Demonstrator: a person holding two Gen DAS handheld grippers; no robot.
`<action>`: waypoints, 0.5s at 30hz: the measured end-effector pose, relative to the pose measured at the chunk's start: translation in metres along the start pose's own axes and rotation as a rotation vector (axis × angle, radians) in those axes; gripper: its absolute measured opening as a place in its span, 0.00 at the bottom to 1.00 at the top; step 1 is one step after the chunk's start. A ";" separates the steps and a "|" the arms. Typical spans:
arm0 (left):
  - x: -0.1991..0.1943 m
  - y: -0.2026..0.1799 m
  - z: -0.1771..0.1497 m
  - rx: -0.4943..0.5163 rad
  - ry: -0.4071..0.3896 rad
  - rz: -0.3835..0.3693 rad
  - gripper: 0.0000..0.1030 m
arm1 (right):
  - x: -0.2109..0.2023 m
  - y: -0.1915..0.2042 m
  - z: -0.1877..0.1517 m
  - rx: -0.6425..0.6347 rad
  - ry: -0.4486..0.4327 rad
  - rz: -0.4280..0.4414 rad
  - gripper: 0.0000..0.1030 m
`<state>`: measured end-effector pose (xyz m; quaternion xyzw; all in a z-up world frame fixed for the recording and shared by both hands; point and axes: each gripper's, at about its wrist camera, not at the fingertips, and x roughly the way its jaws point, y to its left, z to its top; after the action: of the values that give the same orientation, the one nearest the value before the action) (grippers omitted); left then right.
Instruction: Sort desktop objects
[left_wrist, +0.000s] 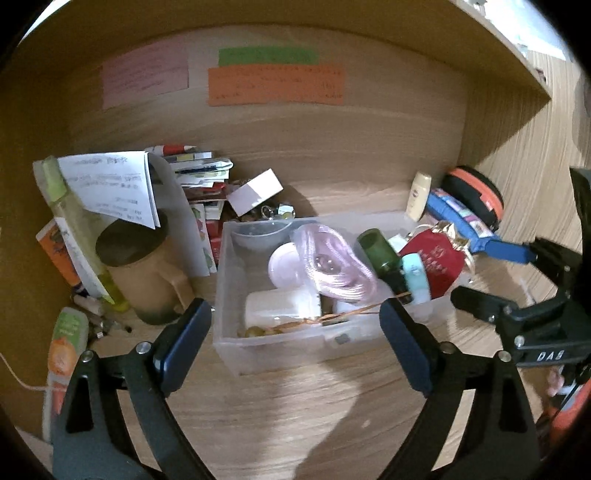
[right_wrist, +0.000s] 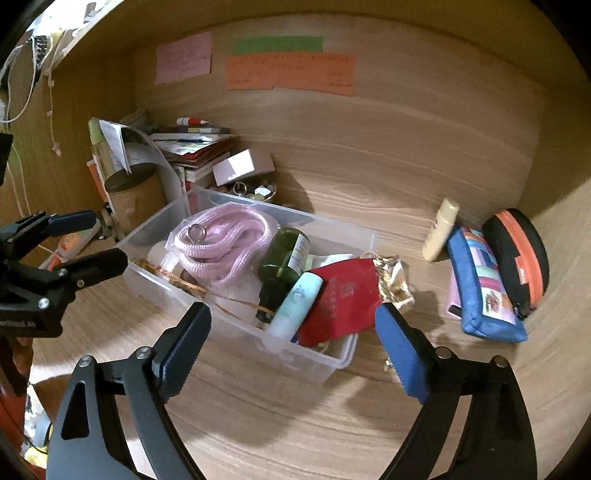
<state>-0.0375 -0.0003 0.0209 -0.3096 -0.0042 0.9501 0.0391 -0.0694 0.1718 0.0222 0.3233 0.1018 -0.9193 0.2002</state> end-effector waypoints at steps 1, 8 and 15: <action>-0.002 -0.001 0.000 -0.005 -0.003 0.003 0.91 | -0.003 0.000 -0.001 0.004 -0.003 0.001 0.87; -0.011 -0.013 -0.008 -0.009 -0.025 0.041 0.91 | -0.024 0.004 -0.012 0.022 -0.045 0.014 0.90; -0.012 -0.022 -0.019 -0.008 -0.017 0.062 0.91 | -0.036 0.010 -0.022 0.023 -0.078 0.008 0.96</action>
<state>-0.0155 0.0202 0.0135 -0.3014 0.0013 0.9535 0.0082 -0.0274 0.1800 0.0273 0.2898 0.0822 -0.9315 0.2038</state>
